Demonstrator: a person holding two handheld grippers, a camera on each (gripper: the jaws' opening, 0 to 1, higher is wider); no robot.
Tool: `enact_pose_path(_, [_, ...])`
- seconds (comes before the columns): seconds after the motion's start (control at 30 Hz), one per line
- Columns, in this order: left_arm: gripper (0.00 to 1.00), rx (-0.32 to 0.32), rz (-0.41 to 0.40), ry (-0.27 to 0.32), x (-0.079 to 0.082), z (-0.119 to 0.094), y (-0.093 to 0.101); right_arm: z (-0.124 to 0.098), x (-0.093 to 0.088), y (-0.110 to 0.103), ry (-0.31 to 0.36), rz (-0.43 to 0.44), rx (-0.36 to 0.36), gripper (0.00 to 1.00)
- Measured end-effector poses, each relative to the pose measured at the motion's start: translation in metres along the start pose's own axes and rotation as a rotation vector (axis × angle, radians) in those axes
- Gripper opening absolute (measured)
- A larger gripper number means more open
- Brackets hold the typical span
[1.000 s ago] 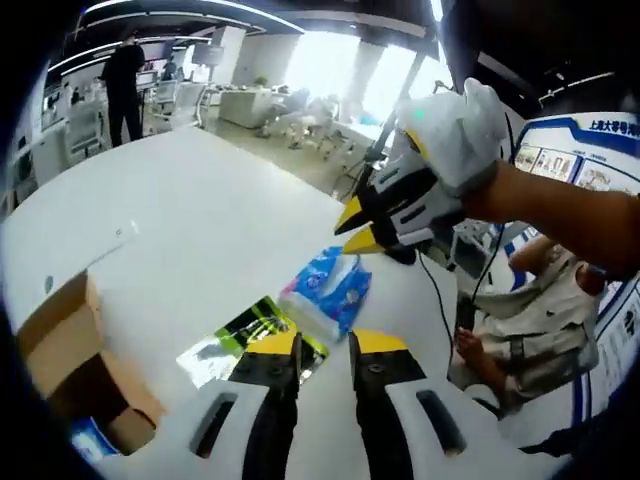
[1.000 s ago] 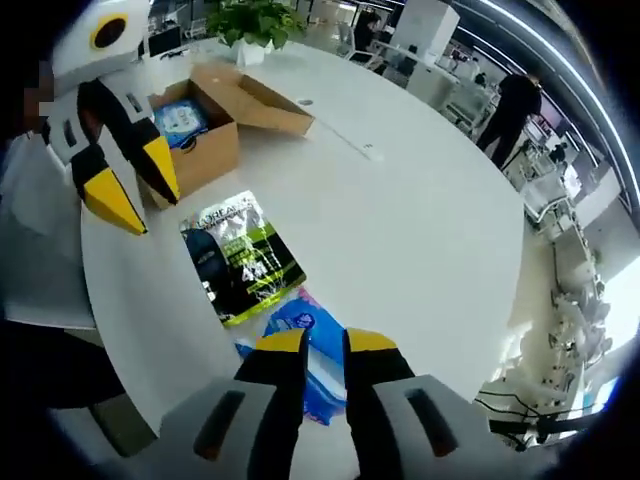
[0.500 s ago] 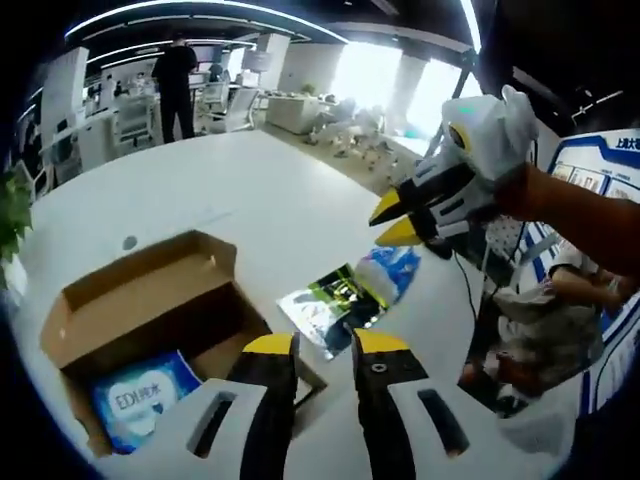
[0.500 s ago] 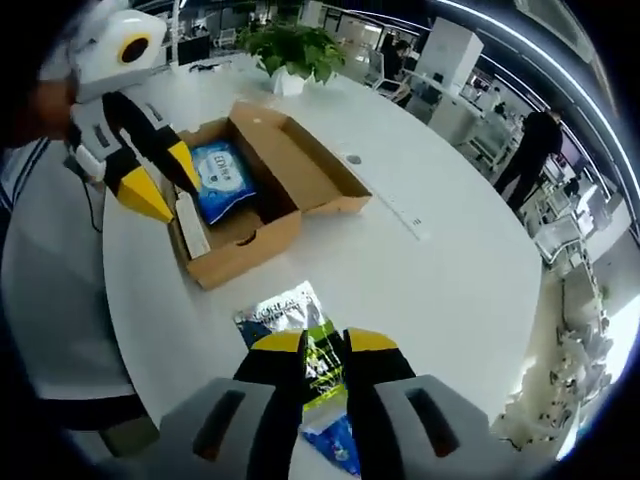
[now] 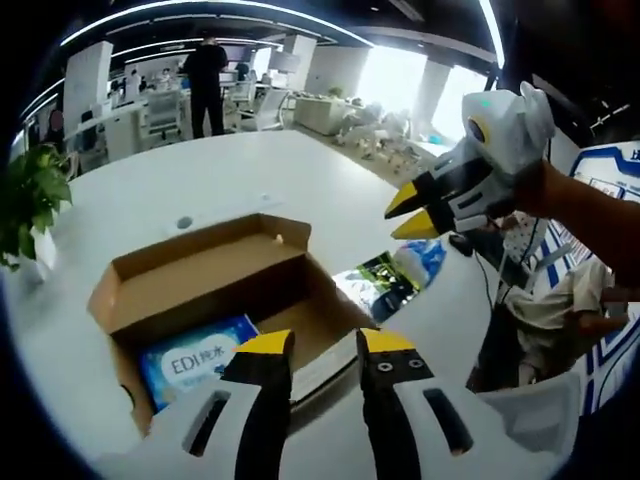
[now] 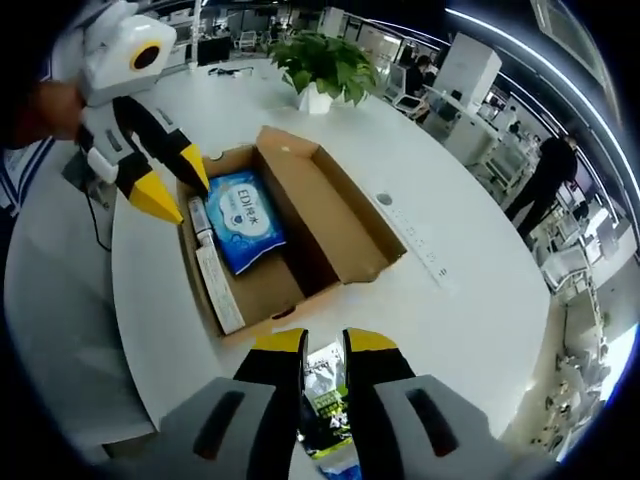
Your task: Operate the shoe box by opening the lid, removing the specified soft item, and placing it in the target area until the item is outside and the box remains undamaged.
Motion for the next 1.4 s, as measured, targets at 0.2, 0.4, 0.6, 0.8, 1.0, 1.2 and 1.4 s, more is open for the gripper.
enact_pose_path(0.2, [0.27,0.049,-0.015,-0.009,-0.013,-0.020,-0.024,0.012,0.020,-0.013,0.011,-0.016,0.020,0.13])
enact_pose_path(0.4, [0.29,0.099,-0.036,-0.029,-0.024,-0.032,-0.052,0.030,0.039,-0.028,0.022,-0.025,0.052,0.13])
enact_pose_path(0.6, [0.30,0.113,-0.070,-0.026,-0.029,-0.039,-0.071,0.048,0.053,-0.042,0.028,-0.033,0.088,0.13])
enact_pose_path(0.8, [0.30,0.129,-0.076,-0.051,-0.034,-0.038,-0.084,0.062,0.061,-0.046,0.038,-0.013,0.116,0.14])
enact_pose_path(1.0, [0.35,0.155,-0.123,-0.132,-0.051,-0.029,-0.104,0.087,0.059,-0.055,0.028,0.065,0.157,0.14])
enact_pose_path(1.2, [0.38,0.181,-0.162,-0.202,-0.066,-0.020,-0.116,0.109,0.056,-0.063,0.008,0.074,0.163,0.14])
enact_pose_path(1.4, [0.38,0.152,-0.292,-0.218,-0.072,-0.016,-0.118,0.130,0.052,-0.064,-0.022,0.141,0.173,0.14])
Point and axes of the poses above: the point that each gripper's makers call its tool centre point, and the gripper's own axes: z roughly forward along the fingers, y roughly to its right, x roughly out of its top, the point moved 7 cm from there along -z, roughly backward along the fingers, and after that the axes turned 7 degrees about -x, right-handed, at the moved point
